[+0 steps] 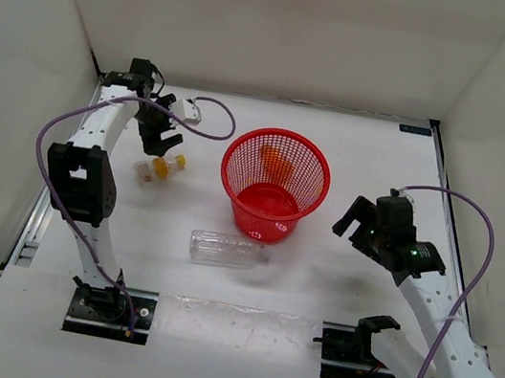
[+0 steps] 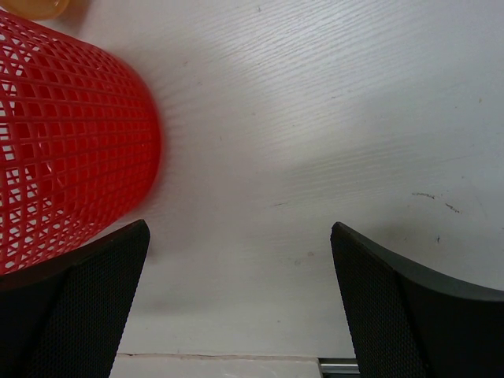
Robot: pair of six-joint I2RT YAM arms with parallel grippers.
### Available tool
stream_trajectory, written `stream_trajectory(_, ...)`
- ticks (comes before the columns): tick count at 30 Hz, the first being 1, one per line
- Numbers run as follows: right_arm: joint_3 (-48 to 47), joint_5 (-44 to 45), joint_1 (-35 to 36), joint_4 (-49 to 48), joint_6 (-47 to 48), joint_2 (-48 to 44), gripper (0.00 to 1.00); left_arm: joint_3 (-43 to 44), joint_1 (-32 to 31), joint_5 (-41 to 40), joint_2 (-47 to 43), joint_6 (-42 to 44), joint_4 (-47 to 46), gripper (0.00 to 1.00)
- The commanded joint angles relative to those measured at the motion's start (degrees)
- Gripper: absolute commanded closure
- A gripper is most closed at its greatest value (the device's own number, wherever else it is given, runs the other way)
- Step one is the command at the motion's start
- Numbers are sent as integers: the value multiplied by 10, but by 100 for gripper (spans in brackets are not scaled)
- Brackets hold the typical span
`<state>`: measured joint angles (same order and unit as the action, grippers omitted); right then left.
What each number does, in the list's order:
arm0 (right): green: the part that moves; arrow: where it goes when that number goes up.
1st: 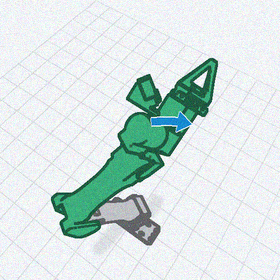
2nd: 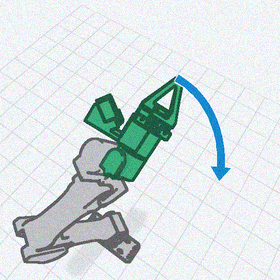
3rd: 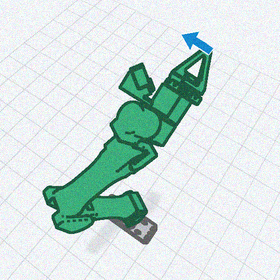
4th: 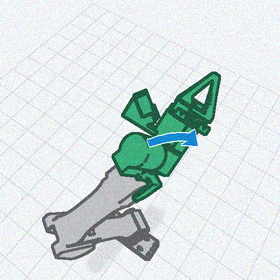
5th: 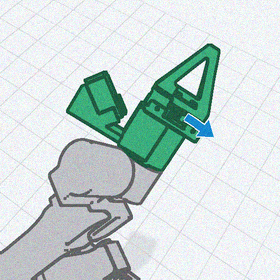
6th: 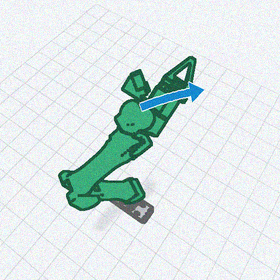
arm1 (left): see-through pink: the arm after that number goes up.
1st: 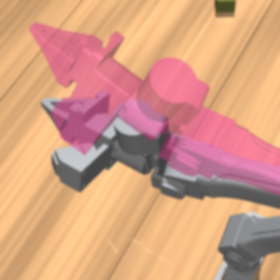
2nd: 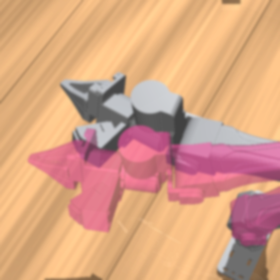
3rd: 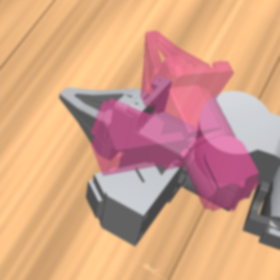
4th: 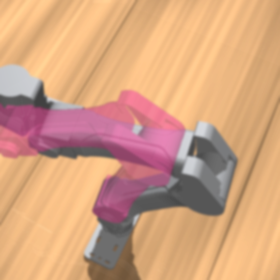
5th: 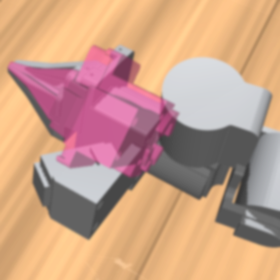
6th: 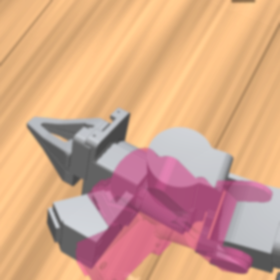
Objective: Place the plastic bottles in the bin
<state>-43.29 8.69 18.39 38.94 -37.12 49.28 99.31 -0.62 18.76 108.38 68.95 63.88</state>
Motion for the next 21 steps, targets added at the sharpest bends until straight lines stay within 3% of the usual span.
stream_trajectory(1, -1, 5, 0, -4, 3, -10, 1, 33, 4, 19, 14, -6, 40, 1)
stream_trajectory(14, 4, 5, 0, 1, -2, -26, 1, 35, 22, 44, 91, -82, 59, 1)
stream_trajectory(21, 4, 5, 0, 1, -2, -31, 1, -50, 29, 9, 85, -95, -7, 1)
